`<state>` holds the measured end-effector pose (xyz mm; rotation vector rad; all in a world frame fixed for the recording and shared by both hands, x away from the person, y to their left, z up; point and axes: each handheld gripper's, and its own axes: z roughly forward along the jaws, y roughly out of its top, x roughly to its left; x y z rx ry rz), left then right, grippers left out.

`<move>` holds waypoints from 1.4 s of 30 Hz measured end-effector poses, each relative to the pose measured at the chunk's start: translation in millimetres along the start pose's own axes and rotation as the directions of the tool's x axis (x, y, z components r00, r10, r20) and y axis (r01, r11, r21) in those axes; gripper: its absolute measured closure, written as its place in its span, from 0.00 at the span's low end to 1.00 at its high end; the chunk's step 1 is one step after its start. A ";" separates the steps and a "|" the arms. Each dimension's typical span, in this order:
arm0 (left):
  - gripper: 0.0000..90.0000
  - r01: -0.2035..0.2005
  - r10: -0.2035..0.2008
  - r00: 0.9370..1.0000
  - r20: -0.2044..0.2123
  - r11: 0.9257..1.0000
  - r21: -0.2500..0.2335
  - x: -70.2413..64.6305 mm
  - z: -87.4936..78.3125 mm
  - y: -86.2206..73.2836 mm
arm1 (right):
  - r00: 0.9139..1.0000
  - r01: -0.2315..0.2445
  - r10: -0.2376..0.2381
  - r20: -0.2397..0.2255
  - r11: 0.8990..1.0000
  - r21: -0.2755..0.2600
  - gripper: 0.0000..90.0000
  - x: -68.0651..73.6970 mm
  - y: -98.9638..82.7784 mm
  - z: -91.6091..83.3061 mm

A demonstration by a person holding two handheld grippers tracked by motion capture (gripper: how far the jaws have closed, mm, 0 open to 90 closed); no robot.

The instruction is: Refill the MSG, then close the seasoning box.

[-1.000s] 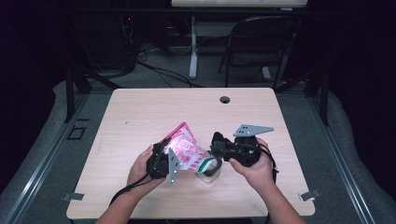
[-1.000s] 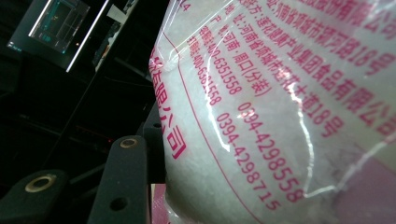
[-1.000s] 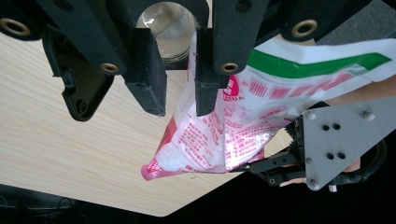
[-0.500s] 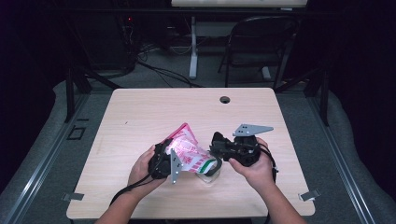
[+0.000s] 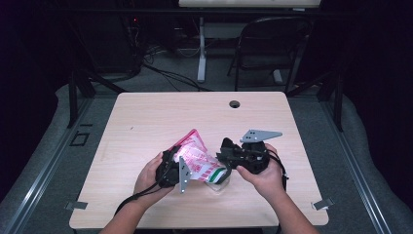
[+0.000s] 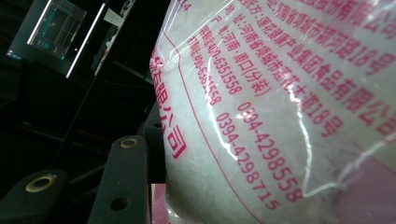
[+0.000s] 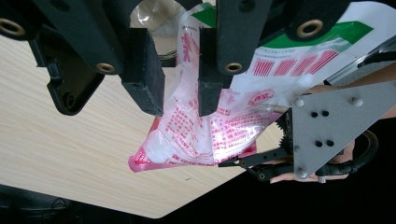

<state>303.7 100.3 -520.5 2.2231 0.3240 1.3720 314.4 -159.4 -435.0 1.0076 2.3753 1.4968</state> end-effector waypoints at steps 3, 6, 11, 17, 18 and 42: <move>0.62 -0.011 0.011 1.000 -0.001 1.000 0.000 -1.4 0.5 0.4 | 1.000 -0.001 0.001 -0.004 1.000 -0.002 0.80 0.2 0.0 1.2; 0.62 -0.023 0.023 1.000 0.000 1.000 0.001 -3.2 1.0 1.2 | 1.000 0.000 0.000 -0.005 1.000 -0.001 0.79 0.7 -0.5 2.8; 0.62 -0.032 0.032 0.999 0.001 0.999 -0.001 -6.3 2.1 3.0 | 1.000 0.001 -0.001 -0.017 1.000 0.003 0.78 2.1 -1.7 6.3; 0.62 -0.043 0.043 0.999 0.000 0.999 -0.005 -6.8 2.4 5.4 | 1.000 0.001 -0.001 -0.023 1.000 0.027 0.78 3.8 -5.8 13.2; 0.62 -0.045 0.045 0.999 0.000 0.999 -0.005 -7.3 2.4 6.0 | 1.000 -0.001 0.002 -0.025 1.000 0.030 0.78 3.9 -6.5 14.3; 0.62 -0.105 0.104 0.994 -0.023 0.994 -0.018 -12.5 -0.3 11.2 | 1.000 -0.004 0.007 -0.027 0.995 0.102 0.85 2.9 -11.5 28.4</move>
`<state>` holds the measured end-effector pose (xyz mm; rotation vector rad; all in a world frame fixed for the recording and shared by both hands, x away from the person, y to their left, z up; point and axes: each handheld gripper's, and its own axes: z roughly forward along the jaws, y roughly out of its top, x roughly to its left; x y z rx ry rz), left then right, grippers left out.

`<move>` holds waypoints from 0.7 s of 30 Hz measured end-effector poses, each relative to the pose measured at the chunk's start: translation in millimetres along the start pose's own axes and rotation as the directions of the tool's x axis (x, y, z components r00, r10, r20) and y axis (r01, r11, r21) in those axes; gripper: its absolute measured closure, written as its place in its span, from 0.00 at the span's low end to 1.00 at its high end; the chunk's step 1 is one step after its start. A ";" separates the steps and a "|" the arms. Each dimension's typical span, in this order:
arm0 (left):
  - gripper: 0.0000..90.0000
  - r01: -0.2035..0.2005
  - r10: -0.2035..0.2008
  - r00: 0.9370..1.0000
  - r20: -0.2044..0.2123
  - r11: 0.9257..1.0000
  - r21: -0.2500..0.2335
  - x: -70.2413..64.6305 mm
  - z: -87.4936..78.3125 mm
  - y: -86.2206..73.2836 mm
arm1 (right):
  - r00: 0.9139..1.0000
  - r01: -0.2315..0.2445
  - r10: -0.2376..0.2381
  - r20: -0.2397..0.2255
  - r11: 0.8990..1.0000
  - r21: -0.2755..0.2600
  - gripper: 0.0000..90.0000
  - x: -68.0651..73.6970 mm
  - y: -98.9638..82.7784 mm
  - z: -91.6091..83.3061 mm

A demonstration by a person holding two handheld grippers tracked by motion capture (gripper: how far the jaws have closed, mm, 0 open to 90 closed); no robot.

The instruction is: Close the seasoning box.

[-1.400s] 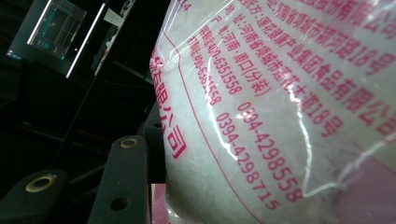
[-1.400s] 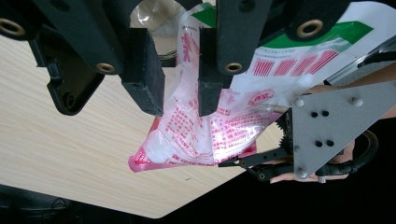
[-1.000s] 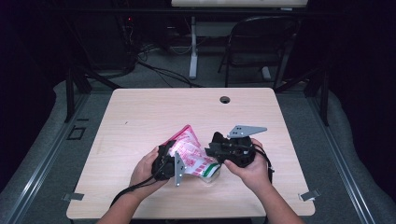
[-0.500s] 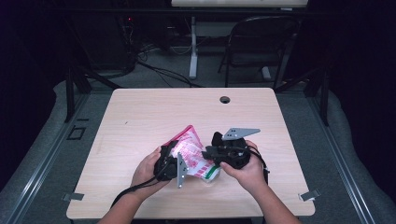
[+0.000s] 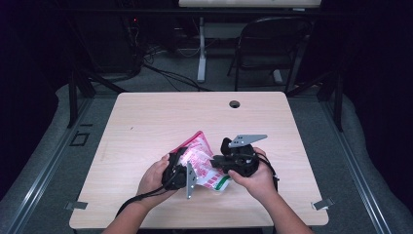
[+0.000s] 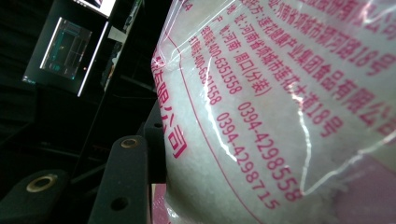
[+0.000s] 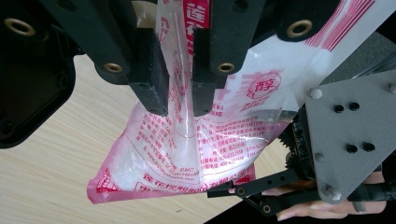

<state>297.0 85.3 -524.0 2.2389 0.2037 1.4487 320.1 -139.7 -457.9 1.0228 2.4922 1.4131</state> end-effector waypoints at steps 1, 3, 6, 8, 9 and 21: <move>0.62 0.000 0.000 1.000 0.000 1.000 -0.002 -0.2 0.0 -0.1 | 1.000 0.000 0.000 0.000 1.000 0.003 0.86 0.1 -0.2 0.2; 0.62 -0.007 0.007 1.000 -0.001 1.000 0.001 -0.5 -0.3 -0.2 | 1.000 0.002 -0.002 -0.001 1.000 0.008 0.88 0.1 -0.4 0.4; 0.62 -0.018 0.018 1.000 -0.001 1.000 0.006 -1.1 -0.6 -0.3 | 1.000 0.005 -0.005 0.004 1.000 0.019 0.91 0.2 -0.5 0.9; 0.62 -0.024 0.024 1.000 -0.005 1.000 0.006 -1.7 -0.4 -0.6 | 1.000 0.010 -0.010 0.005 1.000 0.028 0.94 -0.3 -0.5 1.3; 0.62 -0.029 0.030 1.000 -0.007 1.000 0.007 -1.8 -0.4 -0.6 | 1.000 0.011 -0.011 0.007 0.999 0.030 0.95 -0.5 -0.6 1.6; 0.63 -0.075 0.076 0.997 -0.022 0.997 0.028 -2.7 -1.2 -1.6 | 1.000 0.016 -0.017 0.026 0.999 0.039 1.00 -1.9 -0.3 4.9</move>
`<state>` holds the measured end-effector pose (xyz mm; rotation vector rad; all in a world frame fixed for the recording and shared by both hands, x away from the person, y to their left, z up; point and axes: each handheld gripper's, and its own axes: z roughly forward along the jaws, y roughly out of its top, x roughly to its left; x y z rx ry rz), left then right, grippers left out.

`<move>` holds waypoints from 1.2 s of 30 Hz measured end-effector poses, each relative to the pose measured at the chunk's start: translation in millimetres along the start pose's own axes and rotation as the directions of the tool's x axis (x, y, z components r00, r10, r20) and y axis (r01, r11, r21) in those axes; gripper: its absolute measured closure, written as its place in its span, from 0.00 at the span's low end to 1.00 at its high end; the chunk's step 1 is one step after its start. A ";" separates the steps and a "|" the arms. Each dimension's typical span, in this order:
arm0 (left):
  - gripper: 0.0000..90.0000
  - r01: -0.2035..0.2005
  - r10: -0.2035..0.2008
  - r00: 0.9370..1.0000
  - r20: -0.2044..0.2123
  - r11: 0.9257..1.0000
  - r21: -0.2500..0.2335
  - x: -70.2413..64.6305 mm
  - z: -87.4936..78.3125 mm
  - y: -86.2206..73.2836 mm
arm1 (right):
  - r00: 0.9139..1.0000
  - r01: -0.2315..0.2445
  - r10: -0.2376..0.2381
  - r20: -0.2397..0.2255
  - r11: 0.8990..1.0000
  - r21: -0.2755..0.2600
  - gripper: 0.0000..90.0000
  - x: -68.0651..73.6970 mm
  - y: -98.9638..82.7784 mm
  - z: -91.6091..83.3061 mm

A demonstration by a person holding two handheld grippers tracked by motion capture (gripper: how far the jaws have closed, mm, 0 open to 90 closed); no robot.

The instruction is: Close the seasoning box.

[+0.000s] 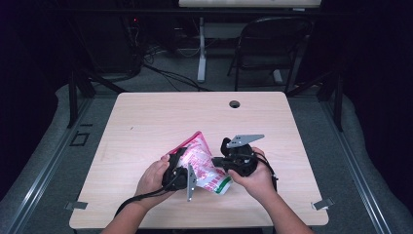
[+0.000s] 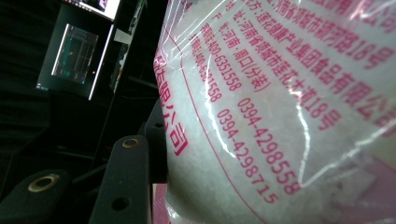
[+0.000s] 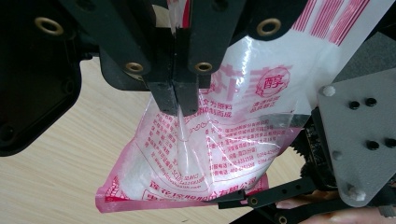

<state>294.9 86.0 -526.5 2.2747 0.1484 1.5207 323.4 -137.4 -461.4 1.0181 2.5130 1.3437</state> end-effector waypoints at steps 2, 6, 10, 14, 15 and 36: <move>0.63 -0.004 0.004 1.000 -0.006 1.000 0.004 0.2 0.0 -0.6 | 1.000 -0.003 0.003 0.005 1.000 -0.004 1.00 -0.1 0.4 0.9; 0.63 -0.015 0.016 1.000 -0.008 1.000 0.013 0.5 0.2 -1.6 | 1.000 -0.002 0.002 0.008 1.000 0.003 1.00 -1.5 1.6 3.0; 0.63 -0.019 0.020 1.000 -0.011 1.000 0.021 -0.1 1.1 -2.9 | 1.000 -0.005 0.005 0.012 1.000 0.003 1.00 -3.0 2.3 6.2; 0.63 -0.027 0.028 0.999 -0.017 0.999 0.026 0.4 1.2 -4.0 | 1.000 -0.004 0.004 0.015 1.000 0.003 1.00 -3.6 3.5 8.4; 0.63 -0.032 0.033 0.999 -0.017 0.999 0.029 0.8 1.2 -4.3 | 1.000 -0.003 0.003 0.015 1.000 0.004 1.00 -3.7 3.9 8.8; 0.64 -0.081 0.082 0.996 -0.019 0.995 0.065 11.4 3.8 -5.7 | 1.000 -0.009 0.009 0.004 1.000 0.012 1.00 -8.2 13.8 17.0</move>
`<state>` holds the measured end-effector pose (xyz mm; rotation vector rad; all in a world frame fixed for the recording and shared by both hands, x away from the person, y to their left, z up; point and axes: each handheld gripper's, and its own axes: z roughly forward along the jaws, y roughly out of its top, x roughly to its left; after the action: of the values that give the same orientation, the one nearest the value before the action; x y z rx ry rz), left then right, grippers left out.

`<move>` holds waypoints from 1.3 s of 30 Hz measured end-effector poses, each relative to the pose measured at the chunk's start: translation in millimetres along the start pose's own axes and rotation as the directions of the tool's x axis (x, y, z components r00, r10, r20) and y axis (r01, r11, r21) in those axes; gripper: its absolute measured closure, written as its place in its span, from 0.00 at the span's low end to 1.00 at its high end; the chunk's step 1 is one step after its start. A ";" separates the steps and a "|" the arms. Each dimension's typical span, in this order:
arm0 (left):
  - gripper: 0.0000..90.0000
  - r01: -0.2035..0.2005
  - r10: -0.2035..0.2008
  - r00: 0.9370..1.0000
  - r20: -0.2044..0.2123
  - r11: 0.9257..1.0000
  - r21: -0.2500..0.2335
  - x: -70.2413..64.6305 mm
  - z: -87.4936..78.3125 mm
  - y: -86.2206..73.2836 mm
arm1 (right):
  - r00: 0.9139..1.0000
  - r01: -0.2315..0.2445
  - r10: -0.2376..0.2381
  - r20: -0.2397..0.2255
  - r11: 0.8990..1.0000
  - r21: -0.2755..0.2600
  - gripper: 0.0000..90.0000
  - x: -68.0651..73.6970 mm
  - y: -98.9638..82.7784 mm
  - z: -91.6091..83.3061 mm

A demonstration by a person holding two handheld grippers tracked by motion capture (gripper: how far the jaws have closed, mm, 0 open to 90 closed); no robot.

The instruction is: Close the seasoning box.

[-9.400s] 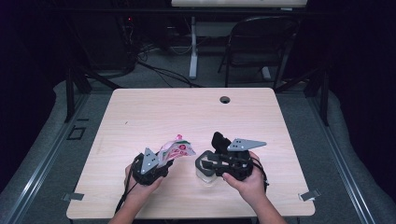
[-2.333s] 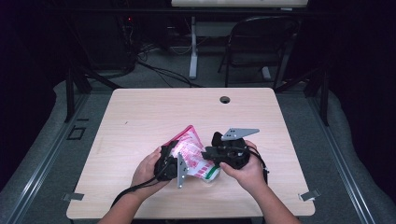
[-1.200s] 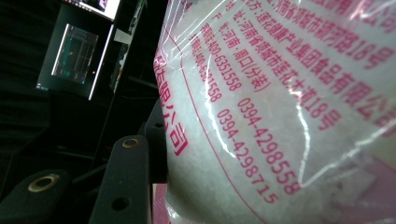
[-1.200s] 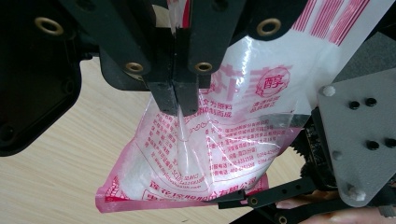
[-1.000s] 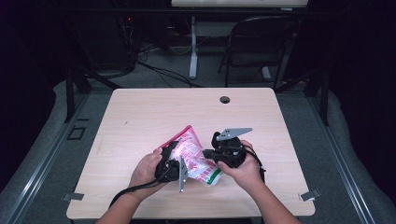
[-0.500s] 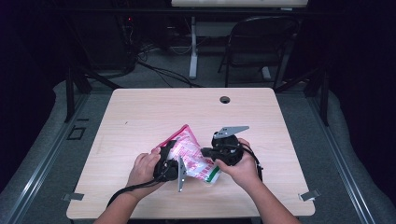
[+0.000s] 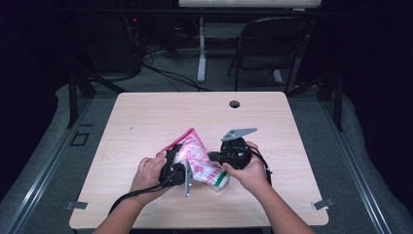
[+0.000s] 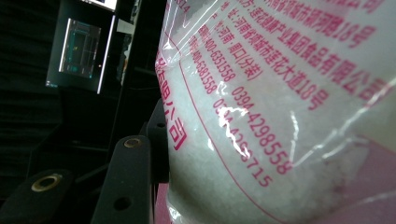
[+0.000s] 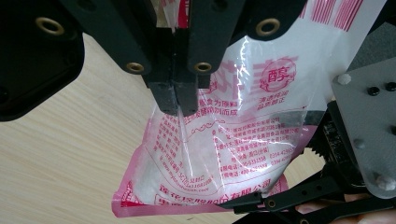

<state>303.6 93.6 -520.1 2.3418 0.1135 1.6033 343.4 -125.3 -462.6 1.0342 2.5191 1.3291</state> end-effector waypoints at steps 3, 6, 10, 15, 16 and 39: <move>0.64 -0.013 0.013 1.000 -0.005 1.000 0.003 -0.4 0.3 0.1 | 1.000 -0.001 0.001 -0.001 1.000 0.000 1.00 -1.0 -0.1 0.8; 0.64 -0.024 0.024 1.000 -0.017 1.000 0.005 -1.2 0.0 -0.1 | 1.000 -0.005 0.005 -0.002 1.000 -0.004 1.00 -1.1 -0.6 1.6; 0.64 -0.034 0.034 0.999 -0.026 0.999 0.006 -3.9 -1.5 -1.2 | 1.000 -0.007 0.007 -0.006 1.000 -0.008 1.00 -0.3 -3.2 3.0; 0.64 -0.040 0.041 0.999 -0.031 0.999 0.009 -5.9 -2.3 -1.5 | 1.000 -0.011 0.011 -0.007 1.000 -0.011 1.00 -0.3 -5.3 3.8; 0.64 -0.040 0.040 0.999 -0.031 0.999 0.009 -6.4 -2.1 -1.6 | 1.000 -0.010 0.010 -0.009 1.000 -0.012 1.00 -0.4 -5.7 4.3; 0.65 -0.086 0.087 0.994 -0.071 0.996 0.025 -4.3 -5.2 -1.9 | 1.000 0.004 -0.004 -0.001 1.000 -0.028 1.00 1.6 -3.4 4.8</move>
<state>297.5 95.4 -522.8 2.3356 0.0459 1.7361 342.3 -122.3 -467.8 1.0230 2.4945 1.3603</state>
